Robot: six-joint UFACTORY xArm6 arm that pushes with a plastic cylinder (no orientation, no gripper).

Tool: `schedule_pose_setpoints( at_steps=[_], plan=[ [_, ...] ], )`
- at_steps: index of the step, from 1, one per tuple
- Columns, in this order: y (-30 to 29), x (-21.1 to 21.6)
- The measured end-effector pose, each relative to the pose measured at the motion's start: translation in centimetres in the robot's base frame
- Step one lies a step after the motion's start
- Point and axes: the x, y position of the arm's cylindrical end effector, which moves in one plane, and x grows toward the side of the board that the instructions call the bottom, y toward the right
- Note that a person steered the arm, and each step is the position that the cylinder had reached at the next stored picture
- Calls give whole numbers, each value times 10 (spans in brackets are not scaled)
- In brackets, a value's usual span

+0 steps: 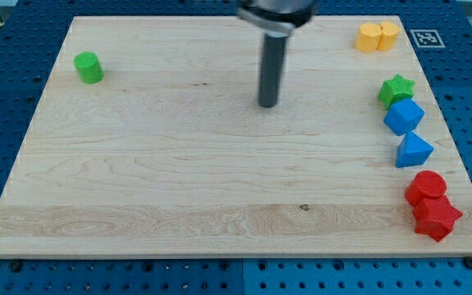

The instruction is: Move the green circle a bit right

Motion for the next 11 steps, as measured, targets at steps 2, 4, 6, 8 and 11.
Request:
schedule_pose_setpoints(
  at_steps=[2, 4, 6, 8, 11],
  plan=[
    [-133, 0],
    [-255, 0],
    [-317, -13],
    [-317, -52],
    [-276, -47]
  ],
)
